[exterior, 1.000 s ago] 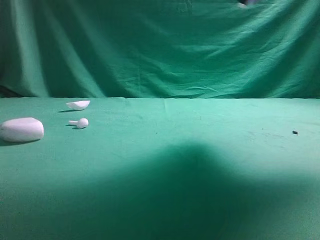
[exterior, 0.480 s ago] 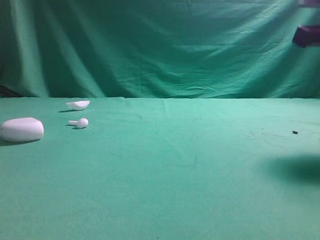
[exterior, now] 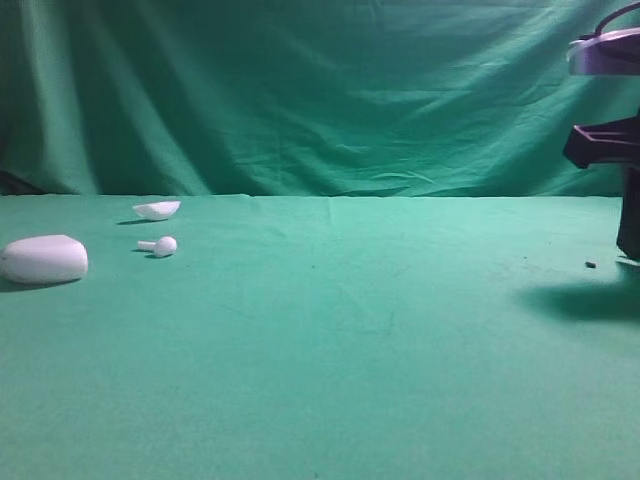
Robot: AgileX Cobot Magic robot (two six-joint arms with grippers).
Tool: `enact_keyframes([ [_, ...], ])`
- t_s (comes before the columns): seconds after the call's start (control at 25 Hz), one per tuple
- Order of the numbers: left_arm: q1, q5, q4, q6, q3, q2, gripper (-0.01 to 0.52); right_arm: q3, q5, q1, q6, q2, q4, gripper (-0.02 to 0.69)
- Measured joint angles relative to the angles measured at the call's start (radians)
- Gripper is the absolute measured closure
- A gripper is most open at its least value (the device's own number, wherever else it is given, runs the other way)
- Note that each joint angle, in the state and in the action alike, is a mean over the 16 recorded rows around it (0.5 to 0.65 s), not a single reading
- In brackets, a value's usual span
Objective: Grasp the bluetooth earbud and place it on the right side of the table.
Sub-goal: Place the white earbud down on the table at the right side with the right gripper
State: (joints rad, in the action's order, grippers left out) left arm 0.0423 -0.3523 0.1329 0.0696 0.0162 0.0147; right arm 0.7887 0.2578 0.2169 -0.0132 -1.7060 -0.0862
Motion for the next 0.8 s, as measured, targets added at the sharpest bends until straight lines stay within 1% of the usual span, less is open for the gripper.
enact_keyframes([
  [0.28,0.000,0.000,0.000,0.000,0.000,0.000,0.514,0.019,0.009,-0.001,0.000,-0.008,-0.001,0.336],
  [0.4,0.000,0.000,0.000,0.000,0.000,0.000,0.514,0.045,0.050,-0.001,0.000,0.013,0.000,0.260],
  [0.52,0.000,0.000,0.000,0.000,0.000,0.000,0.514,0.084,0.118,-0.001,0.000,0.056,0.003,0.207],
  [0.56,0.000,0.000,0.000,0.000,0.000,0.000,0.514,0.099,0.146,-0.001,0.000,0.075,0.006,0.198],
  [0.64,0.000,0.000,0.000,0.000,0.000,0.000,0.514,0.133,0.208,-0.001,0.001,0.121,0.015,0.203],
  [0.72,0.000,0.000,0.000,0.000,0.000,0.000,0.514,0.166,0.276,-0.001,0.001,0.180,0.029,0.237],
  [0.8,0.000,0.000,0.000,0.000,0.000,0.000,0.514,0.198,0.344,-0.001,0.001,0.249,0.046,0.286],
])
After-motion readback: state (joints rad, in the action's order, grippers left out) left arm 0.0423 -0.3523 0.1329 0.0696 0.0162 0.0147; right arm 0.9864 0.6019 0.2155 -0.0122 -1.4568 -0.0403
